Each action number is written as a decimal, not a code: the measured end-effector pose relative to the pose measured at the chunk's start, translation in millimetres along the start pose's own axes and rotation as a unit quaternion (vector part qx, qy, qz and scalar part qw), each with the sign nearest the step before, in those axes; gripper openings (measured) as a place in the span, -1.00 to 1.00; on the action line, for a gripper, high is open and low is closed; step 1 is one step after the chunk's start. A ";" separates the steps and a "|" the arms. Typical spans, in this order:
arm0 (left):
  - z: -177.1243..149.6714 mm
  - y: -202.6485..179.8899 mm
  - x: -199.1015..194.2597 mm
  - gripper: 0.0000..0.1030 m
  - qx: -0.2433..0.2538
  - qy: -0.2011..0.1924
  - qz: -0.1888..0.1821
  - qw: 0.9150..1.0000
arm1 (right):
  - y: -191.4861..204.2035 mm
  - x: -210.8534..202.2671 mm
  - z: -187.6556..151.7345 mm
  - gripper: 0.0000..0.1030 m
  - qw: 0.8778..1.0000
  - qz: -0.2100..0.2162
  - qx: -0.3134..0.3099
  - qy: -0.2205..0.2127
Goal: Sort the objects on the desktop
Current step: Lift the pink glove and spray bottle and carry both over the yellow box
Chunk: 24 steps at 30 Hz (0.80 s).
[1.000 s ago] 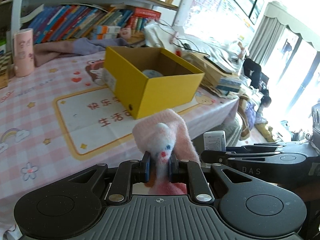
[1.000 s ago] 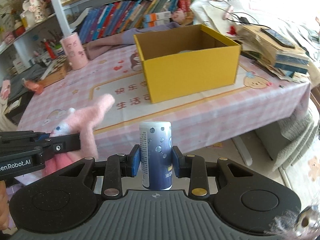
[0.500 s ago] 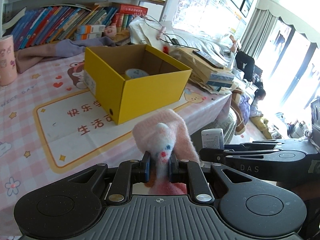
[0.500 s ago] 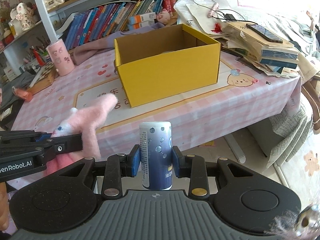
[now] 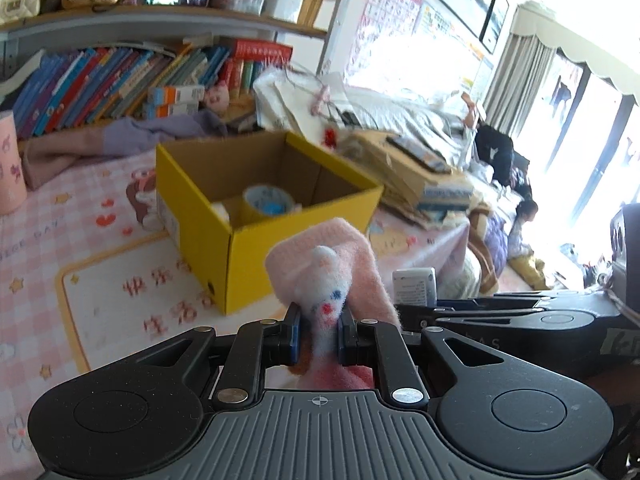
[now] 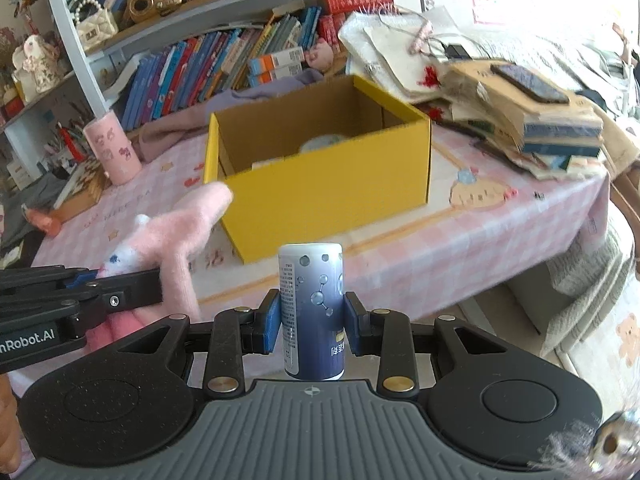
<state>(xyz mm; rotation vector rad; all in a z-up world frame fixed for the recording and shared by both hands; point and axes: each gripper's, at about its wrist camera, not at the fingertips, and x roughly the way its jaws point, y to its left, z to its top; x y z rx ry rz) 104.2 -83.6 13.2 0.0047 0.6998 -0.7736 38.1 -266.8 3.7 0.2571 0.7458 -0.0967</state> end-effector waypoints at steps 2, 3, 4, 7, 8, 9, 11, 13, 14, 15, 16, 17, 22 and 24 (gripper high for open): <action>9.5 -1.7 4.9 -0.70 0.000 -0.012 0.003 1.000 | -3.5 2.7 9.8 -0.42 1.000 0.003 -0.003 -0.012; 13.9 -2.5 8.0 -0.70 0.001 -0.018 0.006 1.000 | -5.8 4.5 15.8 -0.42 1.000 0.005 -0.006 -0.018; 18.8 -3.4 11.5 -0.70 0.002 -0.023 0.008 1.000 | -7.8 6.4 21.9 -0.42 1.000 0.007 -0.009 -0.023; 33.3 -7.0 22.5 -0.70 0.002 -0.038 0.018 0.999 | -15.4 12.3 41.8 -0.42 0.999 0.017 -0.019 -0.039; 38.3 -8.4 26.2 -0.69 0.003 -0.042 0.024 0.999 | -18.5 14.0 49.0 -0.42 0.999 0.020 -0.023 -0.045; 42.4 -9.5 29.8 -0.69 0.004 -0.046 0.030 0.998 | -21.5 15.5 55.7 -0.42 0.998 0.022 -0.028 -0.051; 52.1 -11.0 38.4 -0.69 -0.001 -0.053 0.041 0.998 | -27.8 18.4 70.6 -0.42 0.997 0.028 -0.036 -0.063; 61.3 -12.5 47.2 -0.69 -0.004 -0.060 0.054 0.997 | -35.2 22.0 87.3 -0.42 0.996 0.034 -0.045 -0.075; 65.9 -13.4 51.6 -0.69 -0.005 -0.064 0.061 0.996 | -38.8 24.4 95.5 -0.42 0.995 0.037 -0.050 -0.080; 70.5 -14.3 55.1 -0.69 -0.006 -0.067 0.069 0.995 | -42.6 27.2 104.1 -0.42 0.994 0.040 -0.054 -0.085; 75.1 -15.5 58.9 -0.69 -0.007 -0.071 0.077 0.994 | -45.7 29.8 112.0 -0.42 0.993 0.044 -0.058 -0.088; 79.6 -16.2 62.9 -0.69 -0.010 -0.076 0.086 0.993 | -49.0 32.9 120.2 -0.42 0.993 0.048 -0.062 -0.091; 96.1 -15.8 86.4 -0.69 -0.024 -0.082 0.132 0.988 | -61.1 54.0 156.8 -0.42 0.988 0.077 -0.087 -0.098; 99.7 -15.1 99.2 -0.69 -0.025 -0.077 0.151 0.985 | -63.8 67.3 169.1 -0.42 0.987 0.090 -0.098 -0.093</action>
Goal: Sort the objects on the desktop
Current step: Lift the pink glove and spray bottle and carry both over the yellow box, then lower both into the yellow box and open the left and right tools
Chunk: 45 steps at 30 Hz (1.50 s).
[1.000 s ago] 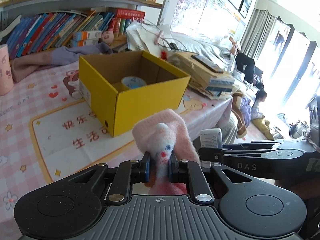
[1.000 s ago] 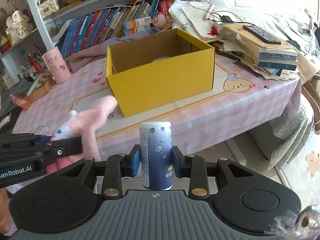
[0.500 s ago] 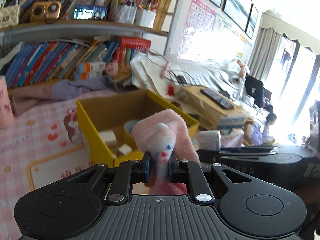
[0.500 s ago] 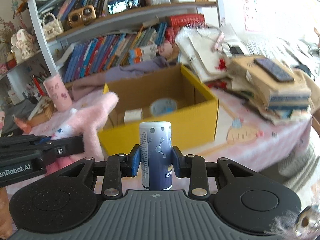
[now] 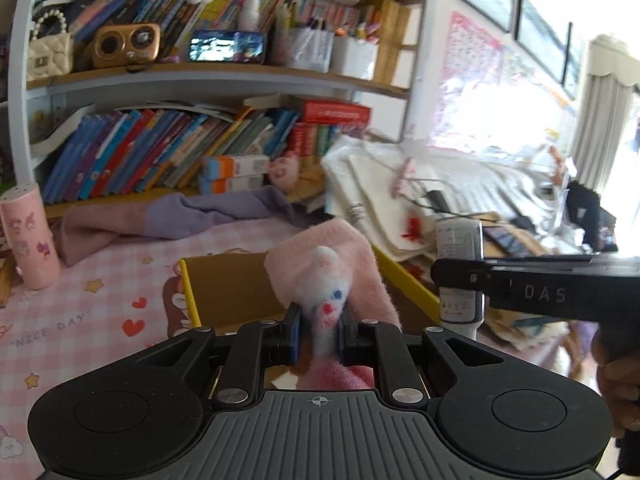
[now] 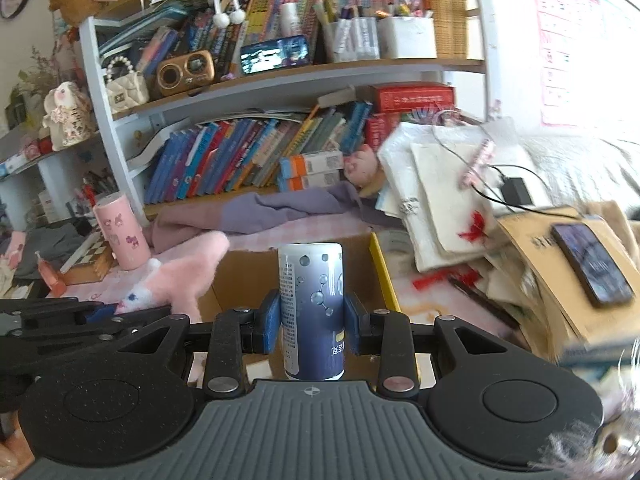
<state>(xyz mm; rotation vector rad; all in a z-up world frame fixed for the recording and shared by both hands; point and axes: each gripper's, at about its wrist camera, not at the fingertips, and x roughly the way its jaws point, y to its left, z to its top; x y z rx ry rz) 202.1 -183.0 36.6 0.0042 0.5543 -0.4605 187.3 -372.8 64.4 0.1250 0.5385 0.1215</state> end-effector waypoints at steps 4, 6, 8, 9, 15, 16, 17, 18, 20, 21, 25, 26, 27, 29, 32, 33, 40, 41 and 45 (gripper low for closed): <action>-1.8 -8.1 29.1 -0.68 0.018 0.020 0.041 0.999 | -9.7 31.3 11.1 -0.42 0.999 0.032 -0.020 0.018; -4.4 -9.3 41.4 -0.68 0.022 0.034 0.052 0.998 | -12.7 49.8 14.0 -0.42 0.998 0.047 -0.027 0.034; -7.4 -10.7 53.3 -0.68 0.031 0.048 0.065 0.996 | -13.6 67.0 15.3 -0.42 0.996 0.058 -0.035 0.049; -8.8 -10.7 58.2 -0.67 0.033 0.053 0.070 0.996 | -13.2 75.3 15.5 -0.42 0.995 0.063 -0.043 0.058; -17.5 -7.4 82.2 -0.65 0.038 0.085 0.101 0.991 | -8.7 115.7 10.6 -0.42 0.988 0.083 -0.078 0.104; -18.4 -7.0 84.6 -0.64 0.040 0.089 0.105 0.990 | -8.3 121.7 9.5 -0.42 0.987 0.085 -0.080 0.111; -19.5 -6.4 86.9 -0.61 0.040 0.090 0.110 0.989 | -8.0 127.2 8.4 -0.42 0.986 0.088 -0.081 0.119; -20.1 -6.3 88.3 -0.60 0.040 0.092 0.113 0.989 | -7.6 133.0 7.4 -0.42 0.984 0.091 -0.081 0.127; -21.0 -5.5 91.9 -0.59 0.036 0.096 0.116 0.988 | -6.5 141.3 5.9 -0.42 0.982 0.096 -0.084 0.138; -21.7 -5.2 93.1 -0.58 0.035 0.097 0.118 0.988 | -5.3 144.2 5.2 -0.42 0.981 0.098 -0.087 0.142; -23.6 -5.9 95.6 -0.53 0.039 0.097 0.128 0.986 | -1.5 153.7 4.1 -0.41 0.978 0.103 -0.098 0.152; -23.9 -6.0 96.2 -0.47 0.039 0.097 0.129 0.986 | -1.3 155.6 4.1 -0.41 0.978 0.104 -0.099 0.154; -24.2 -6.2 96.7 -0.45 0.039 0.098 0.128 0.986 | -1.3 157.2 4.5 -0.41 0.977 0.104 -0.099 0.155; -24.7 -6.9 96.5 -0.12 0.041 0.098 0.132 0.986 | -1.6 160.1 4.7 -0.41 0.978 0.102 -0.096 0.157; -23.5 -8.3 92.0 0.30 0.040 0.086 0.141 0.985 | -3.7 159.6 7.3 -0.29 0.981 0.100 -0.091 0.142; -22.2 -8.9 90.2 0.34 0.039 0.081 0.144 0.985 | -4.1 158.9 9.0 -0.23 0.981 0.102 -0.090 0.137; -11.8 -14.4 68.0 0.60 0.036 0.036 0.172 0.984 | -8.1 145.8 17.4 -0.09 0.985 0.112 -0.075 0.104; -11.0 -15.3 62.9 0.61 0.035 0.030 0.175 0.983 | -8.7 143.2 18.3 -0.07 0.986 0.114 -0.073 0.100; -10.7 -17.9 40.3 0.66 0.027 0.016 0.186 0.982 | -10.1 126.8 18.2 -0.04 0.988 0.118 -0.065 0.081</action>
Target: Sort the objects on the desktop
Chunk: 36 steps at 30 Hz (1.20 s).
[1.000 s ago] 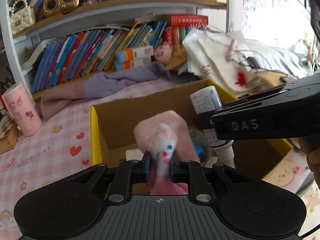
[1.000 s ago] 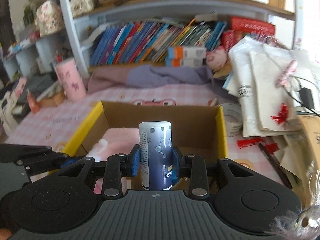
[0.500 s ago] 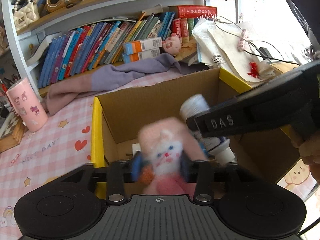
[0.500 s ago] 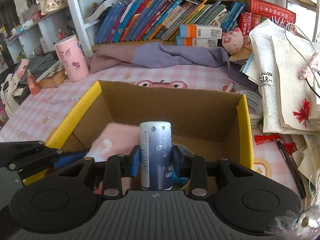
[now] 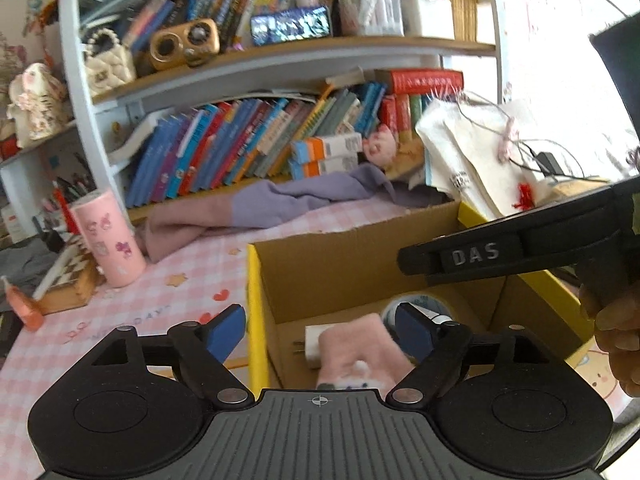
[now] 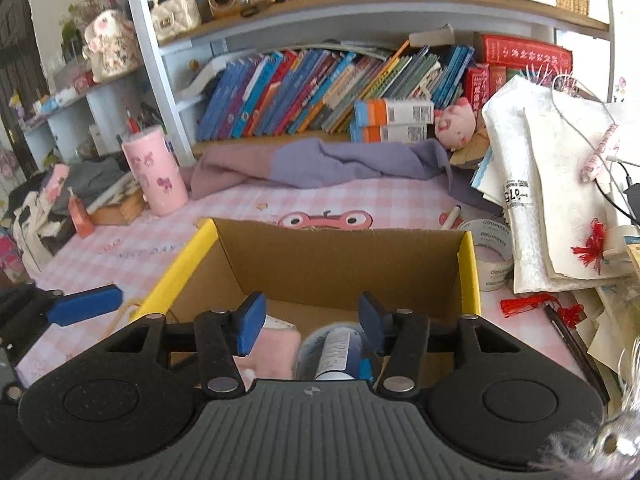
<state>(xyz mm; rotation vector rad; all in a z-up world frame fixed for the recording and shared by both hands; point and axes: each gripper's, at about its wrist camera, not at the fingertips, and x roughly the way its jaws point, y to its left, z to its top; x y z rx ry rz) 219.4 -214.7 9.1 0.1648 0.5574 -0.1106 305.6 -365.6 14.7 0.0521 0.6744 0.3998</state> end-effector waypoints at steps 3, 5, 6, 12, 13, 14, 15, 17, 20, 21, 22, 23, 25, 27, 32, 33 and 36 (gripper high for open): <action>-2.6 6.7 -17.4 0.75 -0.007 -0.012 0.010 1.000 | 2.8 -15.5 -3.9 -0.01 1.000 -0.006 0.008 -0.019; -5.4 11.3 -28.4 0.80 -0.010 -0.021 0.018 1.000 | 5.3 -26.2 -8.0 0.00 0.999 -0.011 0.013 -0.032; -7.1 14.4 -33.9 0.80 -0.012 -0.024 0.022 0.999 | 6.9 -31.8 -10.5 0.01 0.999 -0.016 0.014 -0.037; -20.8 38.2 -64.1 0.81 -0.036 -0.035 0.021 0.999 | 25.1 -66.7 -32.1 0.06 0.996 -0.050 0.017 -0.066; -23.9 42.2 -69.3 0.81 -0.041 -0.036 0.019 0.998 | 28.5 -71.5 -35.8 0.06 0.996 -0.053 0.021 -0.067; -27.8 46.1 -74.8 0.83 -0.046 -0.037 0.019 0.998 | 33.0 -76.6 -40.2 0.06 0.996 -0.055 0.024 -0.067; -31.6 50.2 -79.8 0.83 -0.051 -0.038 0.018 0.998 | 37.3 -80.8 -44.0 0.06 0.996 -0.056 0.025 -0.067; -39.1 58.0 -87.4 0.86 -0.058 -0.037 0.016 0.997 | 48.0 -88.1 -51.9 0.08 0.995 -0.062 0.021 -0.069; -50.5 69.0 -99.0 0.86 -0.061 -0.033 0.011 0.998 | 63.5 -96.6 -63.1 0.09 0.995 -0.071 0.023 -0.068; -54.1 72.1 -102.7 0.86 -0.061 -0.032 0.010 0.998 | 69.1 -99.2 -67.0 0.09 0.995 -0.072 0.025 -0.066; -57.8 75.2 -106.8 0.86 -0.061 -0.031 0.009 0.998 | 75.2 -101.8 -70.9 0.09 0.995 -0.073 0.026 -0.065; -61.7 78.6 -111.0 0.86 -0.062 -0.030 0.008 0.998 | 80.8 -104.3 -74.6 0.11 0.995 -0.075 0.025 -0.065; -69.2 84.4 -118.7 0.86 -0.064 -0.027 0.007 0.998 | 93.2 -109.6 -83.6 0.14 0.995 -0.078 0.024 -0.063; -77.2 90.0 -126.6 0.86 -0.064 -0.025 0.005 0.998 | 105.6 -114.5 -93.0 0.15 0.995 -0.082 0.026 -0.059; -97.0 103.1 -142.9 0.87 -0.066 -0.015 0.009 0.998 | 135.5 -123.6 -117.0 0.22 0.994 -0.092 0.028 -0.047; -101.0 105.9 -145.6 0.87 -0.070 -0.012 0.010 0.997 | 141.4 -124.7 -121.7 0.22 0.994 -0.094 0.028 -0.044; -111.6 114.2 -152.6 0.88 -0.078 -0.003 0.012 0.997 | 158.1 -127.4 -133.7 0.26 0.994 -0.100 0.028 -0.037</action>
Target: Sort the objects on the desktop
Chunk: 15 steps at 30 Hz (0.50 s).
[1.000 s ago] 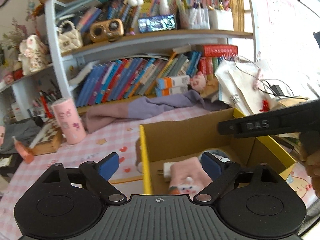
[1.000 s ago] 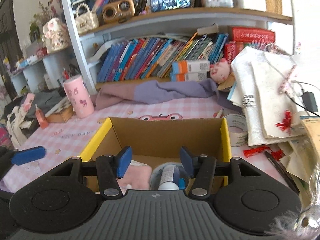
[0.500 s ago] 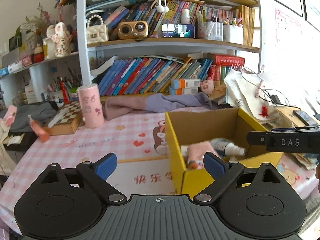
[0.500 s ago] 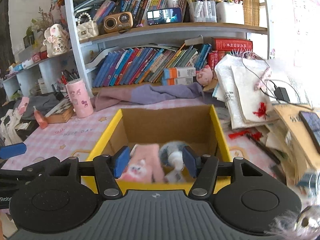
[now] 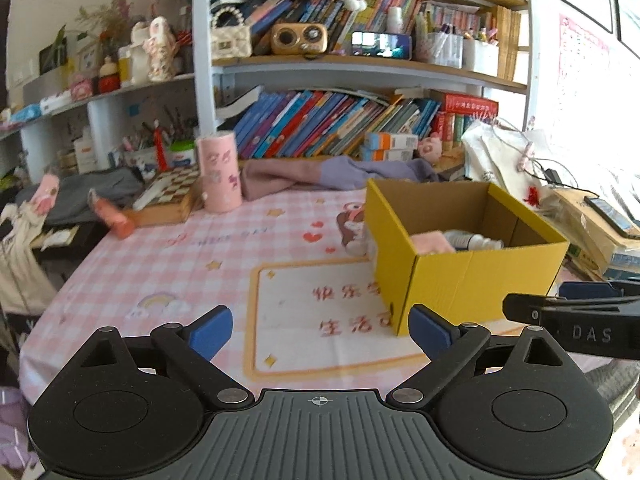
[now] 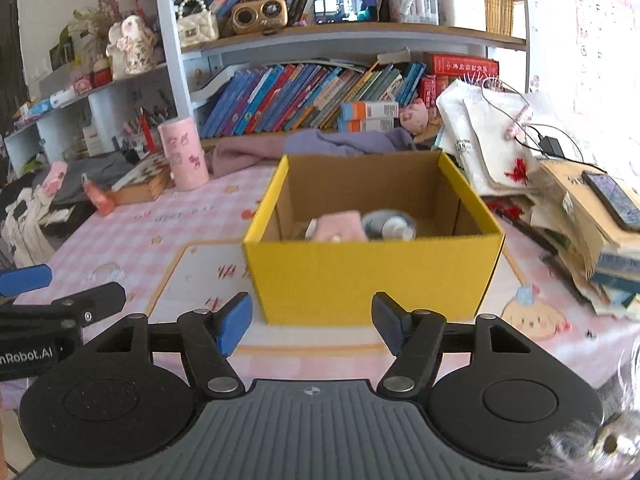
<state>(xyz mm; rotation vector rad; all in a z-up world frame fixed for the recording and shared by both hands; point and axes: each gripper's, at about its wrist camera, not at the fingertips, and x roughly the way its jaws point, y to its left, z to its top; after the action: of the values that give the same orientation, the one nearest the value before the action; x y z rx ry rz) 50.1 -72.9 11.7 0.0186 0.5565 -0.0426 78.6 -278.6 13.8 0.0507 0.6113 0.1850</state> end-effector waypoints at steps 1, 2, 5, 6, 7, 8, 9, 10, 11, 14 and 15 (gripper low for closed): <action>-2.7 3.1 -2.3 0.88 -0.001 0.002 0.000 1.000 | 4.0 -2.3 -3.9 0.28 1.000 -0.003 -0.001 0.001; -5.2 6.3 -4.7 0.88 -0.001 0.004 0.001 1.000 | 8.7 -4.6 -8.1 0.31 1.000 -0.006 -0.002 0.001; -12.9 14.3 -12.0 0.89 0.004 0.004 0.009 1.000 | 20.3 -10.5 -20.3 0.37 1.000 -0.013 -0.001 0.004; -15.5 16.3 -14.1 0.90 0.008 0.003 0.018 1.000 | 23.6 -11.8 -23.8 0.39 1.000 -0.014 -0.001 0.006; -18.0 18.0 -15.7 0.94 0.012 0.002 0.028 1.000 | 27.4 -13.0 -27.6 0.41 1.000 -0.015 0.000 0.008; -20.6 19.6 -17.4 0.96 0.015 0.003 0.034 0.999 | 30.9 -14.2 -30.8 0.44 1.000 -0.016 0.000 0.011; -22.3 21.6 -19.1 0.96 0.015 0.005 0.039 0.999 | 34.5 -15.4 -34.0 0.46 1.000 -0.016 0.000 0.014; -24.5 23.8 -20.8 0.96 0.014 0.008 0.041 0.999 | 37.7 -16.4 -36.4 0.52 1.000 -0.016 0.001 0.015; -26.7 26.4 -22.8 0.97 0.010 0.012 0.039 0.999 | 40.4 -17.4 -38.3 0.57 1.000 -0.016 0.002 0.016; -31.9 31.9 -28.4 0.97 0.005 0.019 0.033 0.999 | 47.4 -18.5 -43.1 0.61 1.000 -0.018 0.003 0.023; -33.5 32.9 -30.0 0.98 0.006 0.021 0.034 0.999 | 49.7 -18.5 -44.7 0.61 0.999 -0.018 0.002 0.026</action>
<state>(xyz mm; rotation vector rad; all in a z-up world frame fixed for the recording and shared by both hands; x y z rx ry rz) 8.5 -38.0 -0.7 0.0505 0.5965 0.0203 30.2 -233.6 -7.3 0.0390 0.6650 0.1497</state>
